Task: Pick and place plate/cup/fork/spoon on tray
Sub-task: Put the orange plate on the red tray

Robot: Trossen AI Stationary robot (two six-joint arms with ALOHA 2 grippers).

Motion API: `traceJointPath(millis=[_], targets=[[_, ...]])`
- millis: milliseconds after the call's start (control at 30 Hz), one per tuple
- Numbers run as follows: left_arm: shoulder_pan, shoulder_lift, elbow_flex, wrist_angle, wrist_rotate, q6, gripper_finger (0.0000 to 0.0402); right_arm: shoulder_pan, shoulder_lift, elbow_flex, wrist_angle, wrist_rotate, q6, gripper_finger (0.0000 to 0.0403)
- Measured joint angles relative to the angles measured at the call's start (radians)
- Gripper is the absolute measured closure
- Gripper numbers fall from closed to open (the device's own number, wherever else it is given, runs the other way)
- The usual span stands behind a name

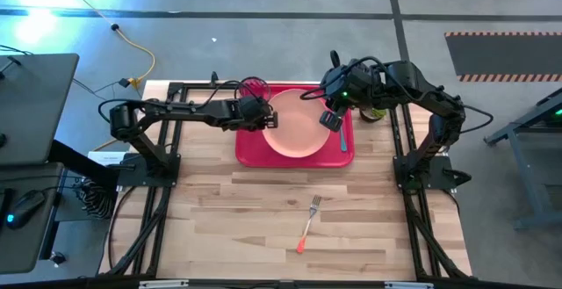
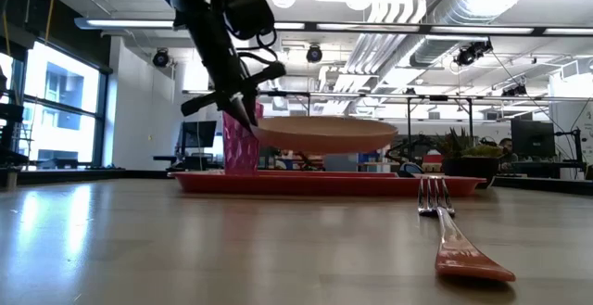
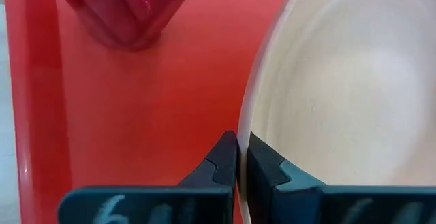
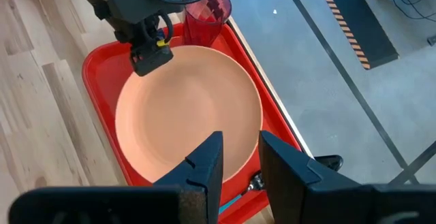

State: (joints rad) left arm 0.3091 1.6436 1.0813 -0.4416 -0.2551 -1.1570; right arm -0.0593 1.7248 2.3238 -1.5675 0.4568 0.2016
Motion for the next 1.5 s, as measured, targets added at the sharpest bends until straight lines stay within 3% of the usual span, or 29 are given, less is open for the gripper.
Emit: traceJointPath(millis=[233,900,1133,1500], targets=[[0.026,0.071,-0.001,0.037,0.059,0.007,0.0401,0.0,0.0,0.0,0.0,0.0,0.005,0.0316],[0.066,0.086,0.0,0.037,0.093,0.035,0.0401,0.0,0.0,0.0,-0.001,0.004,0.007,0.0316],[0.064,0.147,0.0,0.058,0.146,0.033,0.0401,0.0,0.0,0.0,0.0,0.006,0.007,0.0316],[0.064,0.151,0.0,0.048,0.137,0.033,0.0397,0.0,0.0,0.0,-0.003,0.005,0.007,0.0316]])
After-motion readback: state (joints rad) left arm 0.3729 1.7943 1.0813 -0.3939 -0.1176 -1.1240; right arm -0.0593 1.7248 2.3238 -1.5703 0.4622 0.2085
